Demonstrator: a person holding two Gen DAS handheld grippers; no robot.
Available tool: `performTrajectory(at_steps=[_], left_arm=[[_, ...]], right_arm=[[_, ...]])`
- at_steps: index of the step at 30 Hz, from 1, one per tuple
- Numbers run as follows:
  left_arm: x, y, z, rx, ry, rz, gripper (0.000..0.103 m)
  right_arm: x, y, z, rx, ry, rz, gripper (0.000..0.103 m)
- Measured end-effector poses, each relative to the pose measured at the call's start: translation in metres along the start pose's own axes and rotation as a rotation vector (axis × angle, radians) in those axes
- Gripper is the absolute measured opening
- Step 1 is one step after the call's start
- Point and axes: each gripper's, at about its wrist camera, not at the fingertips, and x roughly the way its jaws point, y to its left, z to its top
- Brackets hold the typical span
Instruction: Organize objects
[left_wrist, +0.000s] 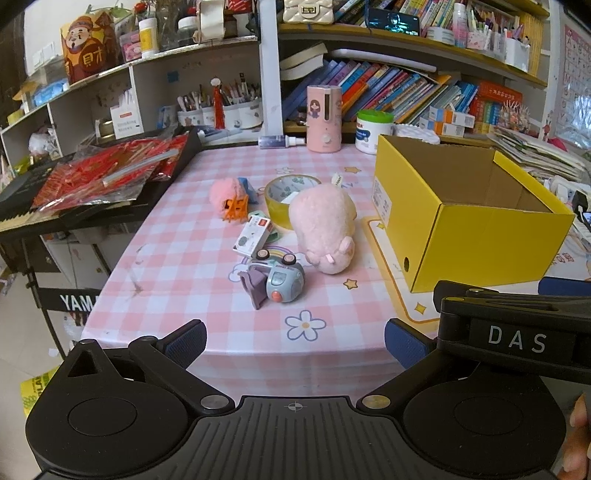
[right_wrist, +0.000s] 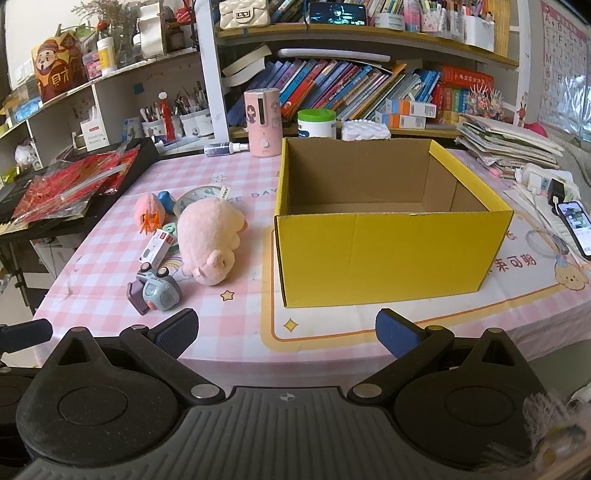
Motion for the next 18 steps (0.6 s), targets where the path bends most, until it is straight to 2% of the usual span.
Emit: performTrajectory(at_steps=[6, 9, 13, 17, 18], left_arm=[[0.004, 0.004, -0.002, -0.016, 0.013, -0.009, 0.103], [0.006, 0.006, -0.003, -0.018, 0.015, 0.000, 0.103], [0.008, 0.012, -0.005, -0.033, -0.008, -0.010, 0.103], [0.012, 0.020, -0.003, -0.072, -0.028, -0.025, 0.103], [0.014, 0.023, -0.001, -0.081, -0.026, -0.024, 0.103]], right_arm=[[0.002, 0.003, 0.000, -0.012, 0.009, 0.002, 0.102], [0.003, 0.006, -0.001, -0.025, 0.012, 0.016, 0.097], [0.006, 0.011, 0.001, -0.051, 0.012, 0.039, 0.085], [0.010, 0.018, 0.006, -0.075, -0.006, 0.079, 0.067], [0.012, 0.021, 0.008, -0.082, -0.012, 0.089, 0.066]])
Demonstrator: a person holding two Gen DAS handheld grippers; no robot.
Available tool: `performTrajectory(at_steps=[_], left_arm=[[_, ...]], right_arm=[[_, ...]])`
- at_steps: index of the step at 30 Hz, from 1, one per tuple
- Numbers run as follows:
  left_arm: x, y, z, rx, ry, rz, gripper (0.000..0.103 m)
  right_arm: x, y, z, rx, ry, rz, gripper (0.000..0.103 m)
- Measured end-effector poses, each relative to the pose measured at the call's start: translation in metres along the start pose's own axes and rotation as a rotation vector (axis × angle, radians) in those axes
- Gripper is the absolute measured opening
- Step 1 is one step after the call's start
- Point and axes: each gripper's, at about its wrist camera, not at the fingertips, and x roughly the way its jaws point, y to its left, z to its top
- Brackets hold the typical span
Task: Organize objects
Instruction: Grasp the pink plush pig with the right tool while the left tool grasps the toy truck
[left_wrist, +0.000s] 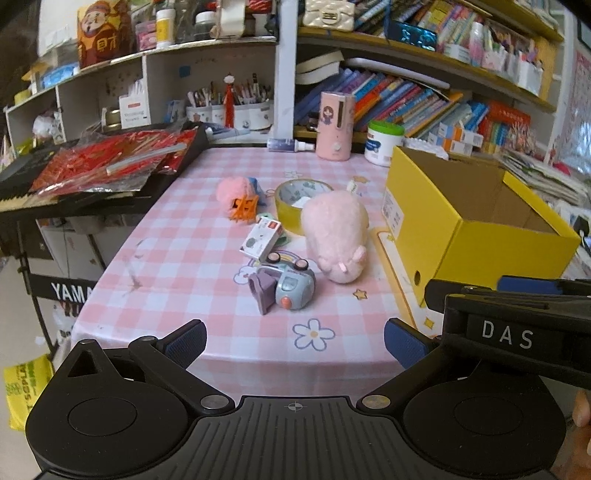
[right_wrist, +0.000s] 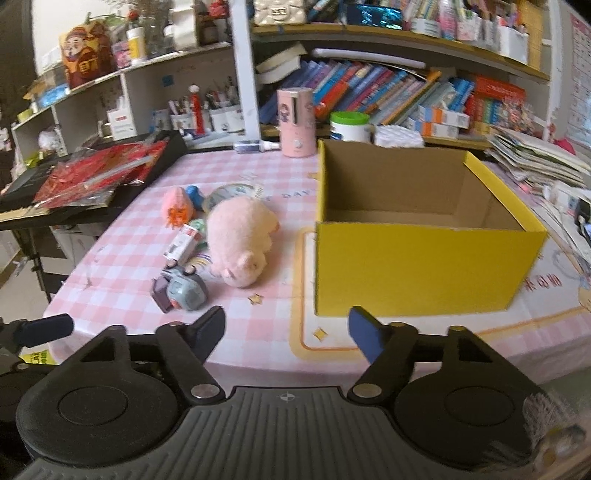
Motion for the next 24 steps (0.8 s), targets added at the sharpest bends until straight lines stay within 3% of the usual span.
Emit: performTrajectory(at_steps=[8, 14, 21, 24], left_arm=[[0.024, 0.011, 0.011, 0.039, 0.034, 0.058, 0.099], [0.051, 0.016, 0.020, 0.031, 0.071, 0.039, 0.074], [0.089, 0.016, 0.030, 0.033, 0.109, 0.042, 0.073], [0.105, 0.015, 0.033, 0.037, 0.122, 0.031, 0.073]], right_arm=[[0.014, 0.018, 0.025, -0.070, -0.067, 0.098, 0.063], [0.045, 0.033, 0.051, -0.120, -0.057, 0.128, 0.063], [0.098, 0.039, 0.075, -0.162, 0.024, 0.103, 0.064], [0.116, 0.041, 0.079, -0.176, 0.056, 0.101, 0.074]])
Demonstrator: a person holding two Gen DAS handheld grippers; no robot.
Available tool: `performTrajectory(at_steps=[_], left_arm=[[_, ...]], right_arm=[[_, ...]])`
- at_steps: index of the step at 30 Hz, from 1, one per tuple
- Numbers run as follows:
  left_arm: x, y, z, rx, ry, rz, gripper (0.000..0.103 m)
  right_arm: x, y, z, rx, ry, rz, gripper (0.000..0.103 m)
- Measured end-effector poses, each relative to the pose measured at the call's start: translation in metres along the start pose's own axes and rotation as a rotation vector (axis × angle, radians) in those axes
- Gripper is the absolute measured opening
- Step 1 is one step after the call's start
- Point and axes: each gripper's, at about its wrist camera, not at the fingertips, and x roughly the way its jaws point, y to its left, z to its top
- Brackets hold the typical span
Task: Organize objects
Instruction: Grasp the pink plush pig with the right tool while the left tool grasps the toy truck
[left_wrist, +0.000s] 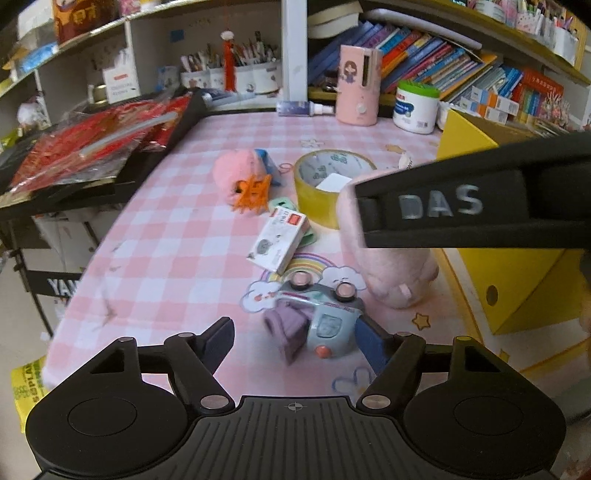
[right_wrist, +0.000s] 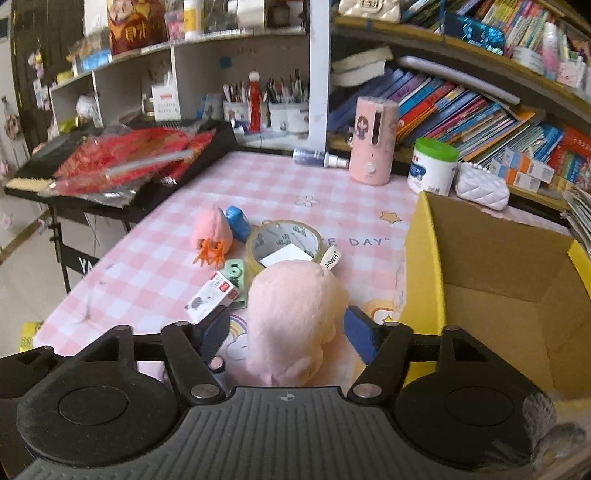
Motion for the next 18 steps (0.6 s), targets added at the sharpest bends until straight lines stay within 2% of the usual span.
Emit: performTrajectory(at_steps=[5, 13, 18], left_arm=[[0.020, -0.007, 0.005, 0.035, 0.018, -0.013, 0.069], [0.031, -0.004, 0.005, 0.019, 0.032, -0.035, 0.060], [0.020, 0.001, 0.004, -0.003, 0.026, -0.037, 0.060]], right_arm=[[0.030, 0.002, 0.008, -0.042, 0.050, -0.014, 0.084], [0.069, -0.001, 0.007, -0.057, 0.145, -0.046, 0.084], [0.075, -0.007, 0.007, -0.026, 0.147, -0.015, 0.061]])
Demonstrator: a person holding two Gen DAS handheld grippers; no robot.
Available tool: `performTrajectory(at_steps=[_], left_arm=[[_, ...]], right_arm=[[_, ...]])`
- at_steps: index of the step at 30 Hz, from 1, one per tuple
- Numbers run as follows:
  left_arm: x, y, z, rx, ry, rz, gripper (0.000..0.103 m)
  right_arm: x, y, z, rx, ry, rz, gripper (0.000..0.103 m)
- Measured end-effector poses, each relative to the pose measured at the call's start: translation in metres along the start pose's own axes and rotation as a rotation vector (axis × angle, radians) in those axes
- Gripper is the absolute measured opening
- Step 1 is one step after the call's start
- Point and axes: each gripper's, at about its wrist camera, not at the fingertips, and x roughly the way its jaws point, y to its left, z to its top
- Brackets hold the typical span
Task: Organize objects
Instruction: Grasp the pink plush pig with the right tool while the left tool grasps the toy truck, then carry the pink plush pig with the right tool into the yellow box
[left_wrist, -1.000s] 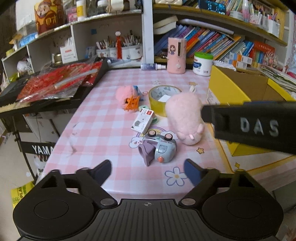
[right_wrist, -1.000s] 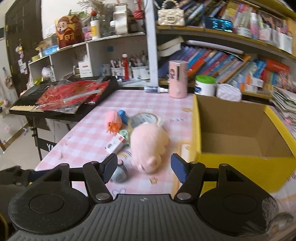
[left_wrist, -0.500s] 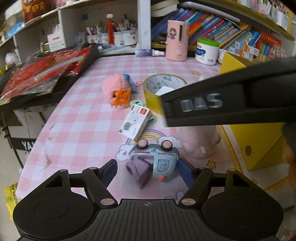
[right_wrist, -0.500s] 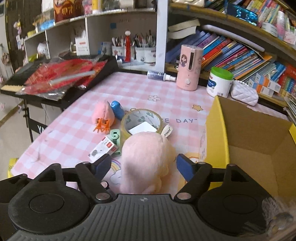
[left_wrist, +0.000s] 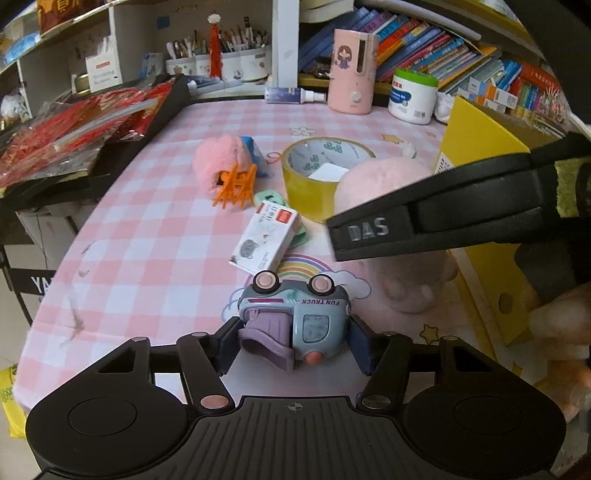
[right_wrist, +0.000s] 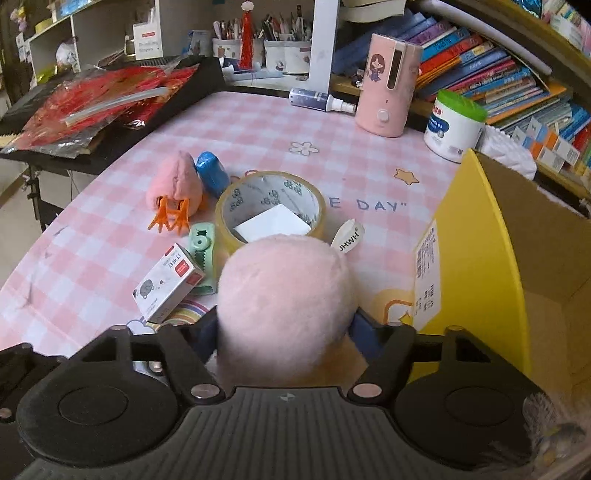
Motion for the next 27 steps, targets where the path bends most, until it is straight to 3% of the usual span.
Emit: performTrajectory(at_steps=[3, 13, 27], left_arm=[[-0.014, 0.007, 0.001, -0.028, -0.036, -0.002, 0.060], [-0.067, 0.023, -0.002, -0.085, -0.121, -0.036, 0.060], [-0.119, 0.015, -0.041, -0.025, -0.134, -0.076, 0.060]], right_arm=[[-0.009, -0.001, 0.001, 0.012, -0.019, 0.031, 0.057], [-0.094, -0.001, -0.008, 0.009, -0.228, 0.108, 0.057], [-0.156, -0.012, -0.081, 0.135, -0.197, 0.032, 0.057]])
